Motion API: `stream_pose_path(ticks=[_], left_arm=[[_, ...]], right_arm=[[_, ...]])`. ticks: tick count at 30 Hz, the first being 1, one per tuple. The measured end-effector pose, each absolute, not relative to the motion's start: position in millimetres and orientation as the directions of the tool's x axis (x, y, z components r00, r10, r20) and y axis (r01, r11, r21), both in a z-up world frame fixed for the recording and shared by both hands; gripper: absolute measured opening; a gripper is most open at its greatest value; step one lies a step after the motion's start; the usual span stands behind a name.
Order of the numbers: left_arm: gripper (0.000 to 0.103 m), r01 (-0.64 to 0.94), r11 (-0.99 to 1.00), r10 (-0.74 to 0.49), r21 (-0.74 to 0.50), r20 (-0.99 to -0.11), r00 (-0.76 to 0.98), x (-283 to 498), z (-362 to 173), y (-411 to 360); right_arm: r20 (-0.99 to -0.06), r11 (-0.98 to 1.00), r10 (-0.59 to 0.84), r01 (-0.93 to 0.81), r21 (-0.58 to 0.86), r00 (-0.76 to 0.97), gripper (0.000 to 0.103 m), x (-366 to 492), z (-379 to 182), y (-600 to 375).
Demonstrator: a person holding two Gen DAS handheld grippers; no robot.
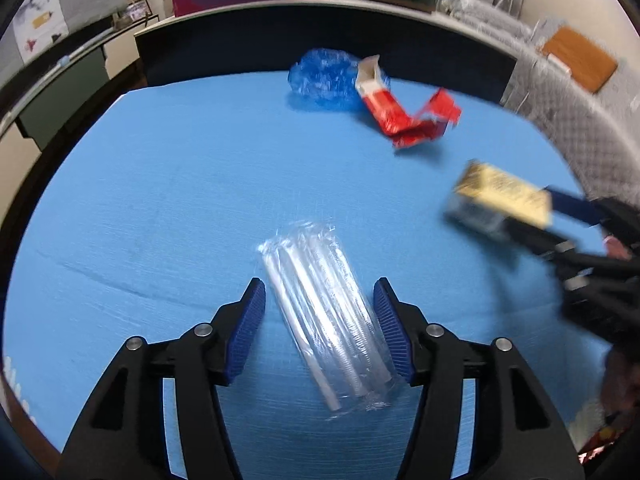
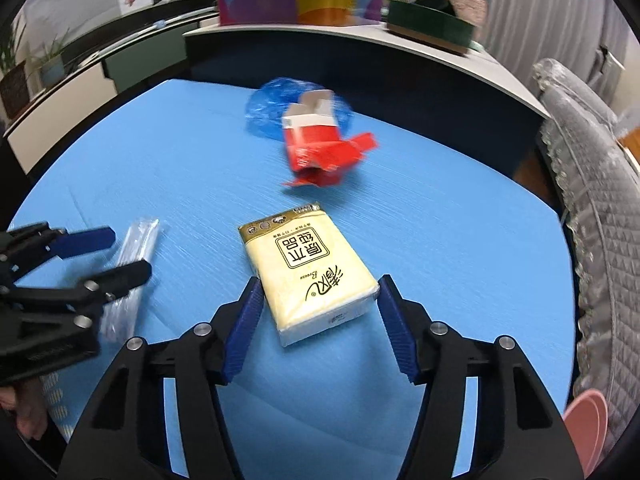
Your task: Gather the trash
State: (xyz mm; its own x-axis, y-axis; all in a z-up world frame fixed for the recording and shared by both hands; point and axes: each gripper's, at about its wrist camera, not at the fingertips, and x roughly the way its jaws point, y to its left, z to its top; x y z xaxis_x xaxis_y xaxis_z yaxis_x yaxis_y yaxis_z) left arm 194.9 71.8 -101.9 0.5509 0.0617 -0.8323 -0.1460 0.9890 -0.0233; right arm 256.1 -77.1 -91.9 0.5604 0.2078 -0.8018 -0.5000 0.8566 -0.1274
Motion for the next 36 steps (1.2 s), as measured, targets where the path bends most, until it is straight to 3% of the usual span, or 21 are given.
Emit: stream_pose_path(ticks=[3,4,6,7,11,36], left_arm=[[0.050,-0.162,0.987,0.084,-0.009,-0.828,0.555,194.4,-100.6,71.3],[0.039,-0.164,0.986,0.085,-0.009,-0.828,0.554,194.4,-100.4,72.2],[0.027,-0.178,0.984,0.084,-0.020,-0.828,0.555,194.3,-98.9,75.3],[0.014,-0.182,0.983,0.086,-0.020,-0.827,0.556,194.3,-98.4,76.2],[0.007,-0.184,0.983,0.094,-0.016,-0.816,0.571,191.1,-93.5,74.6],[0.007,0.028,0.999,-0.050,-0.043,-0.683,0.728,160.1,-41.3,0.9]], right_arm=[[-0.797,0.879,0.200,-0.464,-0.111,0.570,0.058,251.4,-84.6,-95.2],[-0.795,0.888,0.198,-0.449,-0.103,0.573,0.058,249.3,-81.8,-101.9],[-0.792,0.897,0.194,-0.431,-0.096,0.579,0.058,245.7,-78.4,-110.4],[-0.790,0.903,0.191,-0.421,-0.092,0.583,0.058,242.6,-76.2,-115.9],[-0.786,0.913,0.177,-0.398,-0.094,0.592,0.057,234.1,-73.4,-127.1],[-0.699,0.976,0.073,-0.195,-0.096,0.711,0.057,164.3,-34.5,-182.4]])
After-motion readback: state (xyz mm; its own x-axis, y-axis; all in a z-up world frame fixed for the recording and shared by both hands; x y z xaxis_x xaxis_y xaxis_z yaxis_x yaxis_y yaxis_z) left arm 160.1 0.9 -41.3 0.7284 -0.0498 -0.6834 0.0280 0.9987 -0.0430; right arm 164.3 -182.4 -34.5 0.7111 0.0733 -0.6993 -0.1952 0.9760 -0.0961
